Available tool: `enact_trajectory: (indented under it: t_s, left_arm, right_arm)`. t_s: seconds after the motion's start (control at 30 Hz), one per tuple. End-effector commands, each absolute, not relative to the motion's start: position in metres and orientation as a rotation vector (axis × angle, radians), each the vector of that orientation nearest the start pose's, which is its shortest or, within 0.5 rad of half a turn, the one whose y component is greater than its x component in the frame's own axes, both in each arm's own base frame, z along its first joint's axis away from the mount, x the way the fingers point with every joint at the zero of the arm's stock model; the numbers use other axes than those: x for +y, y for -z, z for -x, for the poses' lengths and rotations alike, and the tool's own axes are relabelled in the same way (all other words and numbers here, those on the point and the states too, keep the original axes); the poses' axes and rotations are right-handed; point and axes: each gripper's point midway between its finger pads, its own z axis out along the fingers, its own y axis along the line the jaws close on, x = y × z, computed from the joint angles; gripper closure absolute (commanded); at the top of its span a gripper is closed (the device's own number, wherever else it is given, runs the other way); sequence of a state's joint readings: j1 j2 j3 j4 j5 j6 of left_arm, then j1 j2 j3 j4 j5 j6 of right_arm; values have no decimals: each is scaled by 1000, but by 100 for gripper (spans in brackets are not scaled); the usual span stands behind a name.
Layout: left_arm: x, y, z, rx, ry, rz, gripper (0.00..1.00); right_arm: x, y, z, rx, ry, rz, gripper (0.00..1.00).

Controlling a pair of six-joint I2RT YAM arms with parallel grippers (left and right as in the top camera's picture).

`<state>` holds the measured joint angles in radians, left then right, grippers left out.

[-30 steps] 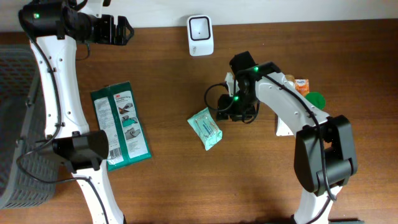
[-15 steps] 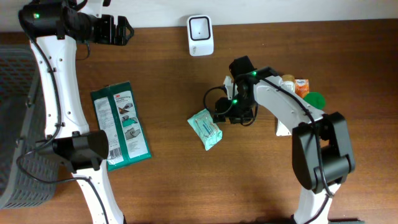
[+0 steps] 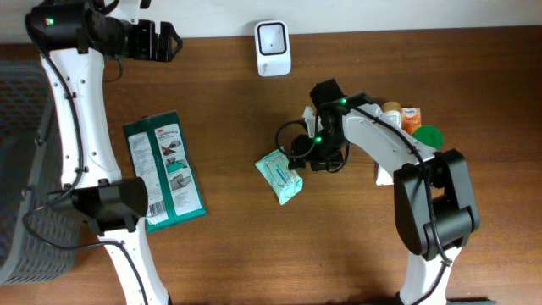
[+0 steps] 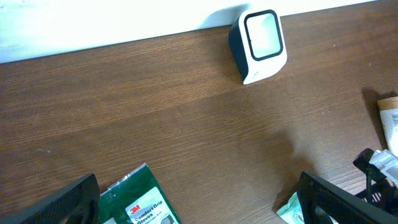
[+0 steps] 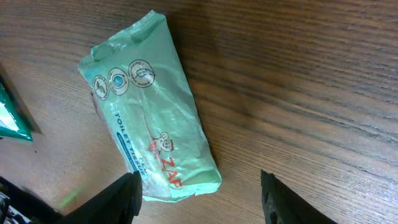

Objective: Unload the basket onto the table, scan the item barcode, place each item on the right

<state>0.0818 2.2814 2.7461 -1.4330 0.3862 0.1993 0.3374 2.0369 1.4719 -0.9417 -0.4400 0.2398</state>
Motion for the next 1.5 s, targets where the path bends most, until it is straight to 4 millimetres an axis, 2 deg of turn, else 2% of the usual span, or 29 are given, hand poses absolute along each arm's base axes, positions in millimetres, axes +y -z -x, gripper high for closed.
enact_trajectory:
  t_s: [0.0,0.43,0.67,1.03,1.2,1.23,1.33,1.47]
  left_arm:
    - [-21,-293,-518,2435,368,-312,1]
    - [-21,-293,-518,2435,369,-312,1]
    - [-21,-293,-518,2435,369,-312,1]
    - [-21,-293,-518,2435,369,-312,1]
    - [-21,-293,-518,2435,369,-312,1]
    - [-21,-293,-518,2435,369,-312,1]
    - [-21,-293,-518,2435,369,-312,1]
    - [-21,-293,-518,2435,369,-312,1]
  right_arm:
    - [203,-32,-339,3152,-714,180,40]
    - [204,-32,-339,3154,-714,181,40]
    - [210,-30,-339,3141,-710,213,37]
    - [222,-12,-328,3198,-796,215,37]
    - [231,5,-318,3248,-788,233,37]
    - [231,9,-316,3265,-777,210,37]
    - [232,15,-314,3289,-769,180,47]
    - [232,17,-314,3305,-763,104,58]
